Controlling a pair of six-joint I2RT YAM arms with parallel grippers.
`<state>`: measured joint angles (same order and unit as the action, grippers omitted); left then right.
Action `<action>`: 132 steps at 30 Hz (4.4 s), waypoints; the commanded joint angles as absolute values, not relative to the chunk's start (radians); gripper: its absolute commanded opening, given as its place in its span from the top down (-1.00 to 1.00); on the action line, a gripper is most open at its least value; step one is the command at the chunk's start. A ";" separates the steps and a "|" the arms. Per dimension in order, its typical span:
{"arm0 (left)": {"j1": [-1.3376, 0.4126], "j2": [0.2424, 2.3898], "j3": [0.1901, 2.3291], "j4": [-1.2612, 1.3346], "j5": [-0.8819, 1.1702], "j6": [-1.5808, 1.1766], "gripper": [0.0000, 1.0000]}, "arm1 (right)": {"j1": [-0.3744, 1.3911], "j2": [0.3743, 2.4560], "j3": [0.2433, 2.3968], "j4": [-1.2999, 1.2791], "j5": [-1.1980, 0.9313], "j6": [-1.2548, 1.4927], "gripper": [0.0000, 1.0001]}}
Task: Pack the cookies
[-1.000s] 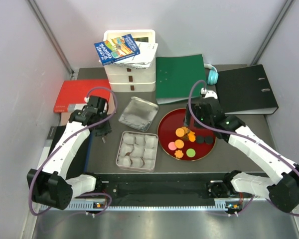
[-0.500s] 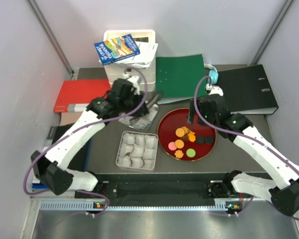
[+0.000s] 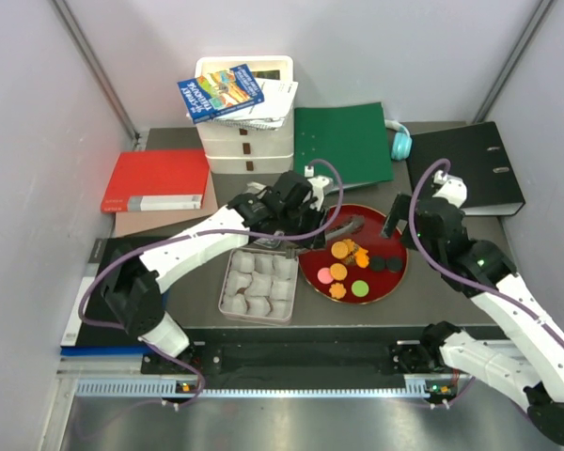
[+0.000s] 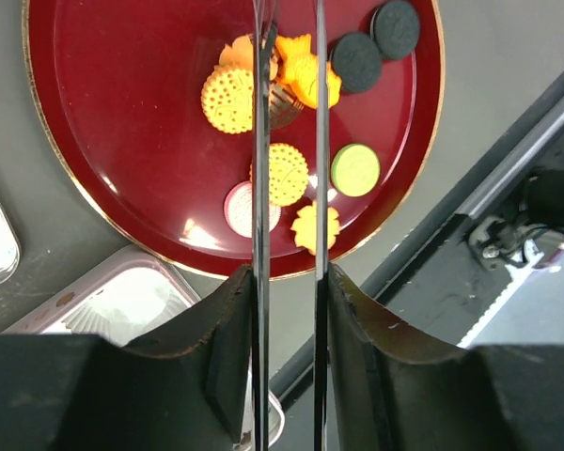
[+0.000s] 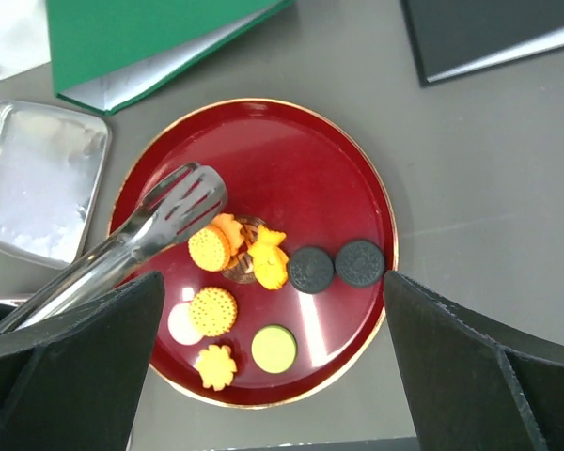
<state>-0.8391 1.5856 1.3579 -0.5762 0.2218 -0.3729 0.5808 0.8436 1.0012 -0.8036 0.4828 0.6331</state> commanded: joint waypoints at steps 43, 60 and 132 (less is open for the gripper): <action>-0.953 1.499 1.166 -0.555 0.031 -0.360 -0.18 | 0.591 0.781 0.877 -0.825 0.489 0.721 -0.98; -0.953 1.577 1.178 -0.522 0.009 -0.345 -0.02 | 0.591 0.798 0.884 -0.815 0.495 0.707 -0.98; -0.953 1.167 1.195 -1.034 -0.172 -0.548 -0.09 | 0.591 0.946 0.905 -0.686 0.413 0.687 -0.98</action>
<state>-0.9508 1.1618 1.1538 -1.0683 -0.1463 -0.5663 0.5808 0.9661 0.8856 -0.6991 0.3977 0.6754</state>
